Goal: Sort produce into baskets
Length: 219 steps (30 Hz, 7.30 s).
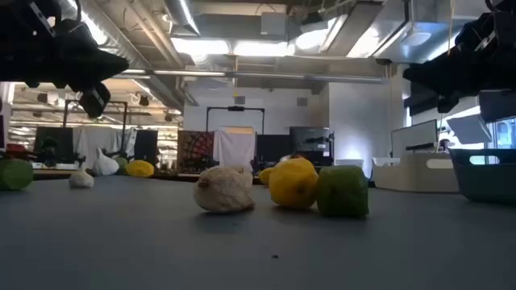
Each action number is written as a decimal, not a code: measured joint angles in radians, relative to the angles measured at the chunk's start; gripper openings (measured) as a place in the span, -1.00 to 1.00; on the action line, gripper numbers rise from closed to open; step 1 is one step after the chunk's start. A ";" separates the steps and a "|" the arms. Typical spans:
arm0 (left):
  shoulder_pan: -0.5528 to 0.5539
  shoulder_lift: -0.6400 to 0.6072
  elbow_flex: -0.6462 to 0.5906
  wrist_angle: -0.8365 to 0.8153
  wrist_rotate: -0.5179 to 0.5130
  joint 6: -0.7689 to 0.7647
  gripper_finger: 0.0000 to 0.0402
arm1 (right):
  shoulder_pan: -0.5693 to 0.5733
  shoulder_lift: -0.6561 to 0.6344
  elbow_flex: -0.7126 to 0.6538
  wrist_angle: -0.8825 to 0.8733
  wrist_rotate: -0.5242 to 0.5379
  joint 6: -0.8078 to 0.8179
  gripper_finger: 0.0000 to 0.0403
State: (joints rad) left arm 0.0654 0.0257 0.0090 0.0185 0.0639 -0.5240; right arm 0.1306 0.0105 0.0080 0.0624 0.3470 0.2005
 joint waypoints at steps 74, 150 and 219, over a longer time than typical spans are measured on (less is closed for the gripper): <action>0.000 0.000 -0.001 0.028 -0.087 0.242 -0.91 | 0.000 0.006 0.000 -0.001 -0.095 -0.022 -0.98; -0.026 0.300 0.038 0.428 -0.226 0.274 -0.91 | -0.203 0.871 0.378 0.255 -0.211 -0.204 -0.98; -0.116 1.694 0.538 0.634 -0.245 0.235 0.32 | -0.109 1.056 0.378 0.486 -0.387 -0.030 -0.98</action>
State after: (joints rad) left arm -0.0510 1.7201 0.5467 0.6522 -0.1810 -0.2890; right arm 0.0219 1.0660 0.3862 0.5484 -0.0401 0.1707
